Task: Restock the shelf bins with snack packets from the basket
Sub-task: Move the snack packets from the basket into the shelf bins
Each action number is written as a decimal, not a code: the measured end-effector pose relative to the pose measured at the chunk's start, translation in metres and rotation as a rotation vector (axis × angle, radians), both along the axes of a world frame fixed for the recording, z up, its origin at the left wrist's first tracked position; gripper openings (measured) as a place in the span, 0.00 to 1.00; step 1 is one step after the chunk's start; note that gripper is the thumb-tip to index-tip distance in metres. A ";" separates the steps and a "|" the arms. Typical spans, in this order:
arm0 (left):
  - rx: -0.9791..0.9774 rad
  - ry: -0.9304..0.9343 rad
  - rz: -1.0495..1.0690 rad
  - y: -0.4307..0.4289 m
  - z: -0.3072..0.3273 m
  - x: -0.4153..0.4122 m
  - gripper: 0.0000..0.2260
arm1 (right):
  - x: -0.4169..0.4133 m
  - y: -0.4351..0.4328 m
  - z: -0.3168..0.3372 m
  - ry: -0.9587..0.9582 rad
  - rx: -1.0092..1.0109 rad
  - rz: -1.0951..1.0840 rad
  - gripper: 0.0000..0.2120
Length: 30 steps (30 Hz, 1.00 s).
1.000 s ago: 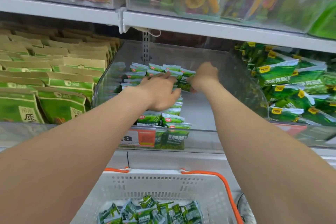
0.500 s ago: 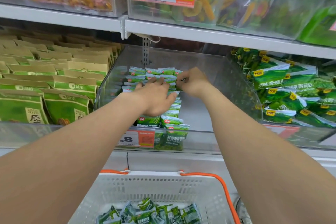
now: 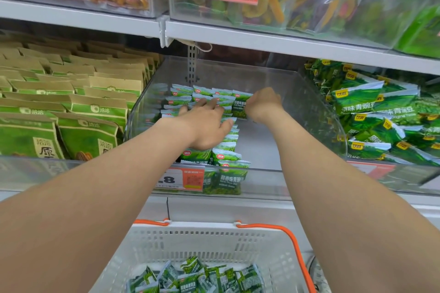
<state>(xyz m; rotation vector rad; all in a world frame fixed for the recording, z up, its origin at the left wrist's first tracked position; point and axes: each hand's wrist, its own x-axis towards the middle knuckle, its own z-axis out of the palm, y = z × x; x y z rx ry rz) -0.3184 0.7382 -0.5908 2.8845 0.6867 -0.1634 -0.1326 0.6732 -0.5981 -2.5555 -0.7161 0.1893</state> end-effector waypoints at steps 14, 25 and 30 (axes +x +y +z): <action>0.043 -0.499 0.009 -0.043 0.033 -0.045 0.10 | -0.080 -0.067 0.054 -0.370 -0.052 0.338 0.09; 0.182 -0.167 -0.124 -0.134 0.024 -0.153 0.08 | -0.199 -0.176 0.038 -0.473 -0.336 0.769 0.09; 0.075 0.222 -0.390 -0.157 -0.015 -0.186 0.10 | -0.216 -0.200 -0.046 -0.270 -0.791 0.821 0.10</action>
